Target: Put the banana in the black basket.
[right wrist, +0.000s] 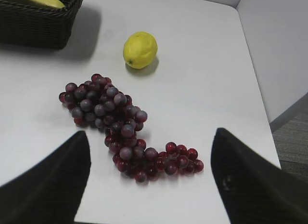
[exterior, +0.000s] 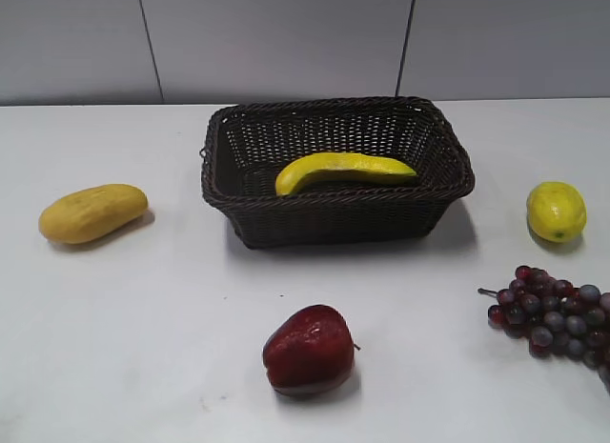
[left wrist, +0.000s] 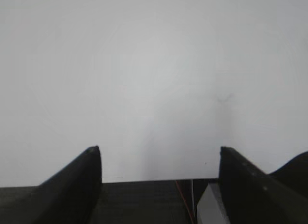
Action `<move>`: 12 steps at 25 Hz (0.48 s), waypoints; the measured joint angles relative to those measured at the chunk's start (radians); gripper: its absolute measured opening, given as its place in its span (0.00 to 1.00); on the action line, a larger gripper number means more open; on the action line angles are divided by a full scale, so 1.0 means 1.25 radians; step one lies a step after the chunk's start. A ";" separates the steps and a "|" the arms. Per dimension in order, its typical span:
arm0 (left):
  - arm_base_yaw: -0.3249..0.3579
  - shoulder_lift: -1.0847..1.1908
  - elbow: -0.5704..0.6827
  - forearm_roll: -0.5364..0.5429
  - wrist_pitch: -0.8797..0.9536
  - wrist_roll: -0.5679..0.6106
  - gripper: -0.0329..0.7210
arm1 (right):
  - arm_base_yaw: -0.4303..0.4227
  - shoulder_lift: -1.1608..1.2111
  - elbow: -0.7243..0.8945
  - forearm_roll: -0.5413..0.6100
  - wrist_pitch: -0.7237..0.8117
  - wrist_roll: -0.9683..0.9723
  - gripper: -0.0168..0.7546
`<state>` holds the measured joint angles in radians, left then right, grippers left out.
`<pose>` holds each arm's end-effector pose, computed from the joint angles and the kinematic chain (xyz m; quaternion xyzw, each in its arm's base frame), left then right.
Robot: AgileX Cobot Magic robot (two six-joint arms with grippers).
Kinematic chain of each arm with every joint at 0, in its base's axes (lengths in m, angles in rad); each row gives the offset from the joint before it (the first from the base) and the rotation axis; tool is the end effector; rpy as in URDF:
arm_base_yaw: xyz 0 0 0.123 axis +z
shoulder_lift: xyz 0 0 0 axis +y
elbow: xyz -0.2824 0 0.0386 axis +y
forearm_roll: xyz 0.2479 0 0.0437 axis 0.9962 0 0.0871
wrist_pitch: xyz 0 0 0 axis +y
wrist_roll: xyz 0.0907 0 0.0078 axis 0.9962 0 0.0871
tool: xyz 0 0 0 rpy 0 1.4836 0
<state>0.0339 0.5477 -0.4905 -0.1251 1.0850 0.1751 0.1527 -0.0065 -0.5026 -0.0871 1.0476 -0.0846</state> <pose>0.0741 -0.0075 0.2538 0.0540 0.9636 -0.0340 0.2595 -0.0047 -0.0077 0.2792 -0.0986 0.8408 -0.0254 0.5316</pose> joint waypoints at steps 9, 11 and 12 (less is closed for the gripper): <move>0.000 -0.231 0.002 0.003 0.001 -0.001 0.79 | 0.000 0.000 0.000 0.000 0.000 0.000 0.79; 0.000 -0.276 0.002 0.005 0.001 -0.001 0.78 | 0.000 0.000 0.000 0.000 0.000 0.000 0.79; 0.000 -0.293 0.002 0.006 0.001 -0.001 0.78 | 0.000 0.000 0.000 0.000 0.000 0.000 0.79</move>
<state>0.0339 0.1818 -0.4884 -0.1181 1.0864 0.1742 0.1527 -0.0065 -0.5026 -0.0871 1.0476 -0.0846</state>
